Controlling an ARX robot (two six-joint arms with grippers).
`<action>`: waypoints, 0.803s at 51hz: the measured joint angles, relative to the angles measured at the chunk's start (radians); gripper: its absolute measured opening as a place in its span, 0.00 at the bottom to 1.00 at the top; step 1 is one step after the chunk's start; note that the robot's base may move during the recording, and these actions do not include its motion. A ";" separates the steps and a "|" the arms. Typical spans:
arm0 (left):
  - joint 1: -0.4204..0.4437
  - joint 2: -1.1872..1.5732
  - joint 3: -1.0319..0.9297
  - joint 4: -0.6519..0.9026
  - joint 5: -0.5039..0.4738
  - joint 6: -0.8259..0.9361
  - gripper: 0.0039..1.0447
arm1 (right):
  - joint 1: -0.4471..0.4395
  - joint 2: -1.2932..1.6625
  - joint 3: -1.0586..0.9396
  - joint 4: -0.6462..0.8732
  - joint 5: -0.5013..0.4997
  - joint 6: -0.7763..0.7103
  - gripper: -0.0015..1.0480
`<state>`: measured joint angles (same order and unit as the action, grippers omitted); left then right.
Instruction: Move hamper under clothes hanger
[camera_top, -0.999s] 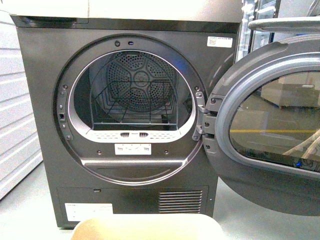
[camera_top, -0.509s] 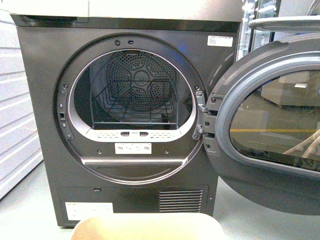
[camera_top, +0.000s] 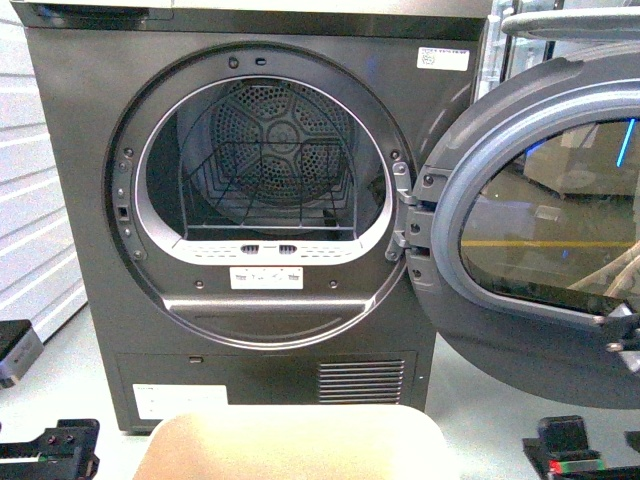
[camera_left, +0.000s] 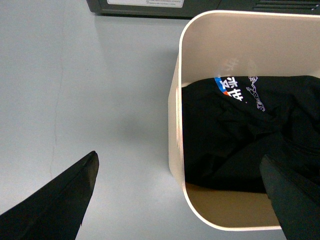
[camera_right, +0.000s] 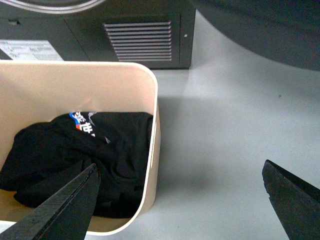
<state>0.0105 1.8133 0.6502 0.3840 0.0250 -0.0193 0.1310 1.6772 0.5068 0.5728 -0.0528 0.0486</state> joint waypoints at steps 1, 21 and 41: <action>-0.002 0.016 0.006 0.005 -0.001 -0.003 0.94 | 0.004 0.021 0.012 -0.004 0.001 0.000 0.92; -0.023 0.189 0.074 0.062 -0.027 -0.044 0.94 | 0.054 0.283 0.247 -0.203 0.053 -0.017 0.92; -0.002 0.211 0.098 0.053 -0.043 -0.063 0.94 | 0.121 0.424 0.431 -0.385 0.042 0.013 0.92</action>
<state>0.0086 2.0239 0.7486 0.4366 -0.0185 -0.0818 0.2516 2.1010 0.9375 0.1879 -0.0105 0.0616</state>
